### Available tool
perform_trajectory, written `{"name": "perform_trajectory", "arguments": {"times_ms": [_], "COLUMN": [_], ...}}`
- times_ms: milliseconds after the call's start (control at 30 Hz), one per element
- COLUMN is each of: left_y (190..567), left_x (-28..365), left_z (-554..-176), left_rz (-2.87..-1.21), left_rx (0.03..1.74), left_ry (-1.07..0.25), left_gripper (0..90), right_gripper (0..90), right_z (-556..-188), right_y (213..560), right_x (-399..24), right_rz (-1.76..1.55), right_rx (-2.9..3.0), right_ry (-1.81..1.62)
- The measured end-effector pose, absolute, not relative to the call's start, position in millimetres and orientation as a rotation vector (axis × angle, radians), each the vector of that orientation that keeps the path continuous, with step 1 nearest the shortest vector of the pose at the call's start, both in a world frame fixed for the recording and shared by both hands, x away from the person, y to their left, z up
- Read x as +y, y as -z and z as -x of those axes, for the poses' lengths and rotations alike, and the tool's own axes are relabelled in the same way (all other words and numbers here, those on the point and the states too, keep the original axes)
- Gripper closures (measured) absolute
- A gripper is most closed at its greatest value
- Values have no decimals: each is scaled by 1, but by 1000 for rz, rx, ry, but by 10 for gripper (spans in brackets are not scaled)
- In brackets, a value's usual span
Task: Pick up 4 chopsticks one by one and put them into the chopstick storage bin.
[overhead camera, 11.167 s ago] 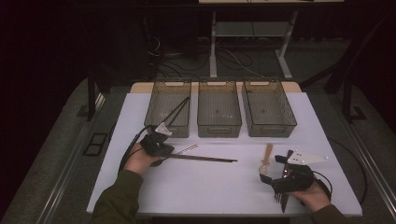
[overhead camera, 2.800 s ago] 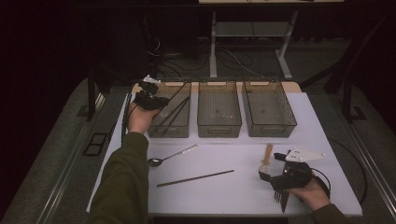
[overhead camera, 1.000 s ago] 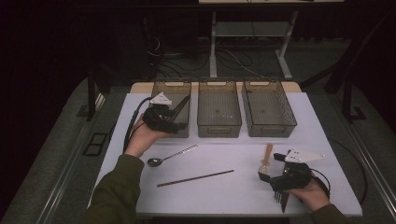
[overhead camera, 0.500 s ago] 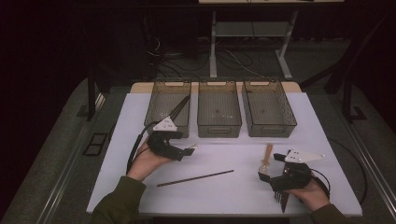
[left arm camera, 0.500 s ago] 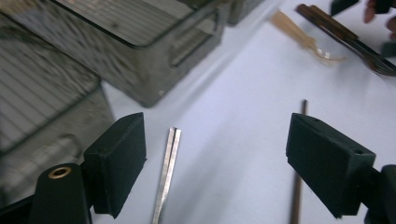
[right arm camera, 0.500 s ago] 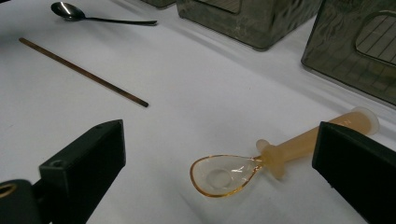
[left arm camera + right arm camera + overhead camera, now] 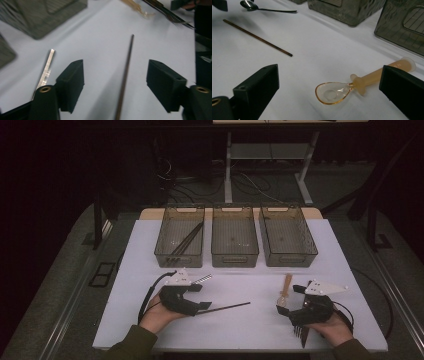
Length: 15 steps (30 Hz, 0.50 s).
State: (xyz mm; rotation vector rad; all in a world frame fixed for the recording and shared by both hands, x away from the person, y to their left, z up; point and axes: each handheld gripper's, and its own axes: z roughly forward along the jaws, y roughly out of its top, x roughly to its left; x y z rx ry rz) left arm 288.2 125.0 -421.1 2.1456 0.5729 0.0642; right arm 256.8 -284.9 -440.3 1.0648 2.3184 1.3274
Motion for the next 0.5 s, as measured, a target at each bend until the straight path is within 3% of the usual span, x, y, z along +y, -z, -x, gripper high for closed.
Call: {"name": "perform_trajectory", "arguments": {"times_ms": [267,500], "left_y": [427,431], "left_x": [117,114], "left_z": [-283,-285], "left_rz": [-2221,-2257], "left_rx": [505,494], "left_ry": [-60,-26], "left_gripper": [583,721], "right_gripper": [25,25], "right_z": [-256,-256], "right_y": [440,441], "right_x": [-284,-284], "right_rz": [-1058,-1055], "right_rx": [2323,2328], "right_ry": [-1325,-1320]}}
